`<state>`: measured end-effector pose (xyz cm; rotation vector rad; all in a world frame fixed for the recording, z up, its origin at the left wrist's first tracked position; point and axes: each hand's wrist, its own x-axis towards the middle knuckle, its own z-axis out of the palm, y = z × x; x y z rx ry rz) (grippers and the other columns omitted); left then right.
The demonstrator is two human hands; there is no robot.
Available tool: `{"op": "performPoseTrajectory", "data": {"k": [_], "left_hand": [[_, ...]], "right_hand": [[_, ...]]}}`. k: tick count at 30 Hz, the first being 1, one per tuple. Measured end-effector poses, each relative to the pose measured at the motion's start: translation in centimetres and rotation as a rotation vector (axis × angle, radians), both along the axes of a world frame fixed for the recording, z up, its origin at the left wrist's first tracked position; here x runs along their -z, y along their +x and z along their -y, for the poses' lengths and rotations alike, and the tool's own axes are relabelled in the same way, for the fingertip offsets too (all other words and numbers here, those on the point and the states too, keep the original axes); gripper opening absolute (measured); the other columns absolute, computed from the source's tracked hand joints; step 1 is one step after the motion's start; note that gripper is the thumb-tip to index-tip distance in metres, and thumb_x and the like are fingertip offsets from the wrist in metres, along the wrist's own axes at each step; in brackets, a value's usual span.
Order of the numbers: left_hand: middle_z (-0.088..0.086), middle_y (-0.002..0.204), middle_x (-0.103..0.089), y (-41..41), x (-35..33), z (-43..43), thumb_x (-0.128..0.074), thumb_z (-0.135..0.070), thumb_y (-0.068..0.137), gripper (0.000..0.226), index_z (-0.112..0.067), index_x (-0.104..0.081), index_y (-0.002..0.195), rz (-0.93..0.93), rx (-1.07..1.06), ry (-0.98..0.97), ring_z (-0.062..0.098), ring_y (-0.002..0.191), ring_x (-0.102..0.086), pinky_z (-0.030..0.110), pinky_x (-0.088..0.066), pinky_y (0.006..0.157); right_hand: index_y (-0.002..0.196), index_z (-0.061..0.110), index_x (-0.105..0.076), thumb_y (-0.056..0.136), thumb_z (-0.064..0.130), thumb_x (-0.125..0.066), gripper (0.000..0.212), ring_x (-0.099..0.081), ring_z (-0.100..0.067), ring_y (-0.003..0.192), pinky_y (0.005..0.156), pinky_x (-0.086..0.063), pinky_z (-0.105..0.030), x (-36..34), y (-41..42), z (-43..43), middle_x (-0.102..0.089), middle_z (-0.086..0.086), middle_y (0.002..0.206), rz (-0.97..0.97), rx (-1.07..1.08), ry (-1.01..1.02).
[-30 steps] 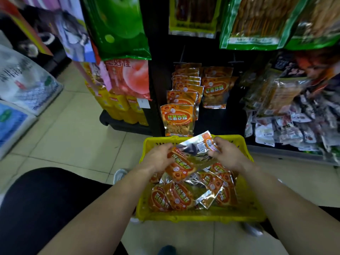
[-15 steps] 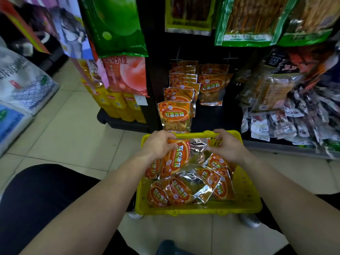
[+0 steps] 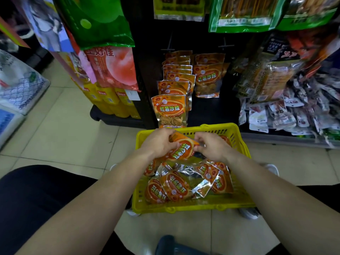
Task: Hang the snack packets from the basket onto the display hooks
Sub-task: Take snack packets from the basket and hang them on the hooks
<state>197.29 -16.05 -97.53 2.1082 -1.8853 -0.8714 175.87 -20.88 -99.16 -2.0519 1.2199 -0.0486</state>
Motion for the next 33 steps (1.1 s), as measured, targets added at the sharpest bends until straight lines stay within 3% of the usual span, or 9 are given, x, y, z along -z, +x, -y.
{"op": "performPoseTrajectory", "data": {"k": [5,9,14,20,24,26,28,31,33], "left_hand": [[-0.003,0.102,-0.072,0.9,1.4,-0.8,-0.071,-0.041,0.089,0.023,-0.024,-0.07,0.104,-0.058,-0.08,0.059,0.016,0.093,-0.067,0.036,-0.056,0.083],[-0.002,0.093,-0.073,-0.1,1.2,-0.5,-0.073,-0.036,0.088,0.016,-0.024,-0.07,0.098,-0.111,-0.128,0.023,0.017,0.085,-0.068,0.043,-0.058,0.08],[0.003,0.092,-0.074,-1.6,0.5,0.2,-0.067,-0.019,0.093,0.013,-0.022,-0.071,0.106,-0.186,-0.162,-0.018,0.02,0.081,-0.07,0.04,-0.058,0.078],[0.013,0.099,-0.075,-2.8,-0.6,0.3,-0.051,-0.007,0.101,0.022,-0.008,-0.071,0.109,-0.402,-0.192,0.077,0.029,0.092,-0.071,0.041,-0.057,0.084],[0.018,0.104,-0.072,-3.6,-0.6,0.1,-0.046,0.002,0.101,0.023,-0.003,-0.064,0.114,-0.628,-0.237,0.227,0.022,0.083,-0.074,0.035,-0.061,0.076],[0.014,0.108,-0.071,-3.7,-0.2,0.1,-0.049,0.001,0.1,0.031,-0.008,-0.059,0.127,-0.583,-0.205,0.24,0.019,0.086,-0.073,0.028,-0.06,0.075],[0.007,0.116,-0.07,-3.3,0.5,0.1,-0.056,-0.008,0.098,0.036,-0.014,-0.058,0.134,-0.431,-0.152,0.194,0.02,0.1,-0.069,0.033,-0.057,0.088],[-0.007,0.114,-0.066,-2.5,1.0,-0.2,-0.073,-0.028,0.088,0.033,-0.032,-0.059,0.117,-0.119,-0.105,0.022,0.014,0.104,-0.064,0.035,-0.056,0.086],[-0.006,0.126,-0.053,-2.3,1.2,-0.4,-0.081,-0.035,0.078,0.058,-0.039,-0.044,0.123,0.061,-0.087,-0.09,0.016,0.114,-0.055,0.037,-0.053,0.086]], "right_hand": [[0.094,0.028,-0.053,0.09,0.03,-0.069,0.017,-0.066,-0.021,0.092,0.081,-0.054,-0.042,0.6,-0.8,0.3,-0.07,0.004,0.1,0.076,0.144,0.01],[0.129,0.03,-0.048,0.083,0.04,-0.073,0.053,-0.055,-0.02,0.117,0.093,-0.049,-0.04,0.6,-0.3,0.2,-0.056,0.004,0.13,0.021,0.168,-0.172],[0.139,0.038,-0.05,0.087,0.049,-0.064,0.054,-0.058,-0.013,0.118,0.091,-0.044,-0.028,0.8,1.2,-0.9,-0.06,0.01,0.133,0.056,-0.018,0.032],[0.146,0.036,-0.042,0.075,0.071,-0.058,0.08,-0.064,-0.01,0.102,0.087,-0.048,-0.033,0.3,2.4,-1.6,-0.064,0.011,0.121,0.117,0.045,0.157],[0.132,0.031,-0.054,0.078,0.047,-0.065,0.057,-0.063,-0.018,0.103,0.075,-0.046,-0.027,0.2,2.1,-1.5,-0.064,0.008,0.107,0.034,0.034,0.096],[0.125,0.027,-0.06,0.086,0.03,-0.061,0.039,-0.066,-0.017,0.091,0.065,-0.044,-0.024,0.0,1.9,-1.2,-0.065,0.006,0.099,0.036,0.036,0.098],[0.116,0.028,-0.065,0.09,0.014,-0.053,0.032,-0.067,-0.019,0.086,0.067,-0.049,-0.03,-0.2,1.5,-0.9,-0.068,0.004,0.093,0.013,0.03,0.074],[0.128,0.034,-0.061,0.092,0.014,-0.048,0.043,-0.059,-0.027,0.116,0.092,-0.052,-0.043,-0.7,0.9,-0.3,-0.067,-0.002,0.121,-0.151,-0.021,-0.032],[0.133,0.037,-0.058,0.094,0.018,-0.048,0.045,-0.055,-0.028,0.123,0.098,-0.049,-0.045,-0.9,0.7,0.0,-0.062,-0.002,0.131,-0.225,-0.056,-0.053]]}}
